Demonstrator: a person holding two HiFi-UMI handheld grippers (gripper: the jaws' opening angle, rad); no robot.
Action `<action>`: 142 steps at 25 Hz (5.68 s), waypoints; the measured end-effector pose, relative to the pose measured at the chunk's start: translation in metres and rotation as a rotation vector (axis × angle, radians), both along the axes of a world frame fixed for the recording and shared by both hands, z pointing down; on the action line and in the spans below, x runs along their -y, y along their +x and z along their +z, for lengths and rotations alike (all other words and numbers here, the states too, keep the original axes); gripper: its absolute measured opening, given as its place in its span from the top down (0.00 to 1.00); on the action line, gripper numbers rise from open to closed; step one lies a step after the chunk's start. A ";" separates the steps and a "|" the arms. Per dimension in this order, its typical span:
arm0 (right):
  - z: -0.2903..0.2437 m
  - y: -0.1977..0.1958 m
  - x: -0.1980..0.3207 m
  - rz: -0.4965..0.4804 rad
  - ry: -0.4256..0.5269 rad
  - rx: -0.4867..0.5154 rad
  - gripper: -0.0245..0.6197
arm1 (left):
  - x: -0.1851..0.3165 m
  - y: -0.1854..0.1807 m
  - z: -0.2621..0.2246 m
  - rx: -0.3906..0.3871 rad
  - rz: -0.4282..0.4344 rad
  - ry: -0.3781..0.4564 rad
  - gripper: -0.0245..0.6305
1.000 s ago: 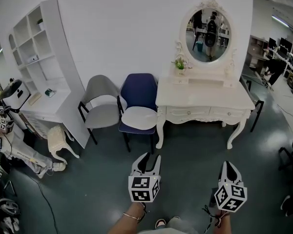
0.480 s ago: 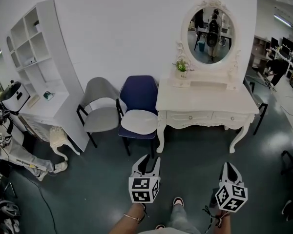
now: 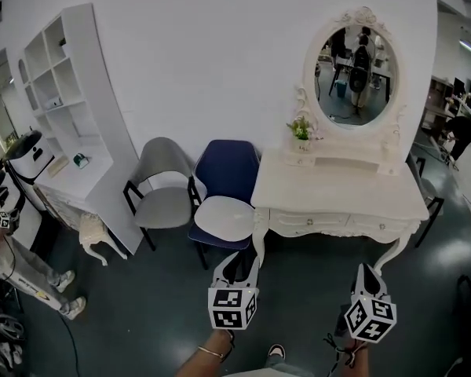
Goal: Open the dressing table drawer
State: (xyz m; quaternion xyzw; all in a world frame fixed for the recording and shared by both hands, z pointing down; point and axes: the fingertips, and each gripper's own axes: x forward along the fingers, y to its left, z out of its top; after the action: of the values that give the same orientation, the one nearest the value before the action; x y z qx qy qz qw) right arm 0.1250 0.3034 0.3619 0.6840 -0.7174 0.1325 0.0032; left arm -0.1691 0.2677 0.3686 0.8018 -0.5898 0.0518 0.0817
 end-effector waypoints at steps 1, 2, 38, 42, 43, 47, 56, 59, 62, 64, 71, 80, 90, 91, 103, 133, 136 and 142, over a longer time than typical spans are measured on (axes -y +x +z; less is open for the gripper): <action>-0.003 0.003 0.012 -0.007 0.002 0.000 0.95 | 0.011 0.003 -0.002 -0.003 -0.006 0.002 0.72; -0.006 0.005 0.024 -0.015 0.004 0.001 0.95 | 0.021 0.006 -0.004 -0.006 -0.012 0.004 0.72; -0.006 0.097 0.320 0.014 -0.004 0.005 0.95 | 0.349 0.098 0.003 -0.018 0.046 -0.018 0.72; -0.018 0.096 0.370 0.014 0.002 -0.013 0.95 | 0.398 0.097 -0.002 -0.030 0.039 -0.009 0.72; -0.019 0.097 0.382 0.015 0.003 -0.014 0.95 | 0.410 0.096 -0.002 -0.032 0.035 -0.008 0.72; -0.022 0.089 0.426 0.002 -0.006 -0.026 0.95 | 0.456 0.091 0.001 -0.044 0.026 -0.022 0.72; -0.017 0.098 0.499 0.021 -0.037 -0.033 0.95 | 0.530 0.095 0.014 -0.060 0.019 -0.052 0.72; -0.007 0.103 0.513 0.013 -0.062 -0.024 0.95 | 0.541 0.100 0.019 -0.054 0.015 -0.072 0.72; -0.001 0.105 0.531 -0.011 -0.076 -0.008 0.95 | 0.550 0.102 0.018 -0.046 -0.001 -0.072 0.72; -0.003 0.104 0.542 -0.036 -0.079 0.000 0.95 | 0.555 0.101 0.015 -0.045 -0.018 -0.071 0.72; -0.013 0.100 0.568 -0.081 -0.071 -0.008 0.95 | 0.566 0.103 0.009 -0.041 -0.036 -0.067 0.72; 0.012 0.089 0.582 -0.120 -0.134 -0.003 0.95 | 0.564 0.108 0.046 -0.030 -0.038 -0.156 0.72; 0.094 0.095 0.569 -0.110 -0.285 0.054 0.95 | 0.548 0.108 0.124 -0.018 -0.061 -0.314 0.72; 0.101 0.095 0.567 -0.111 -0.298 0.057 0.95 | 0.546 0.109 0.131 -0.018 -0.060 -0.328 0.72; 0.117 0.101 0.554 -0.100 -0.335 0.051 0.95 | 0.532 0.122 0.161 -0.036 -0.042 -0.382 0.72; 0.119 0.128 0.523 0.018 -0.361 0.026 0.95 | 0.596 0.173 0.184 0.021 0.088 -0.356 0.72; 0.119 0.128 0.521 0.024 -0.361 0.023 0.95 | 0.598 0.176 0.188 0.020 0.091 -0.360 0.72; 0.116 0.135 0.514 0.042 -0.368 0.012 0.95 | 0.607 0.184 0.191 0.053 0.097 -0.355 0.70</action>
State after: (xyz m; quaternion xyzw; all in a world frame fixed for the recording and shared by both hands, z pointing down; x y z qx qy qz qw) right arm 0.2599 -0.2101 0.4777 0.6859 -0.6665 0.2657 0.1212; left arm 0.0144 -0.3393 0.5592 0.8006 -0.5338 0.1801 0.2041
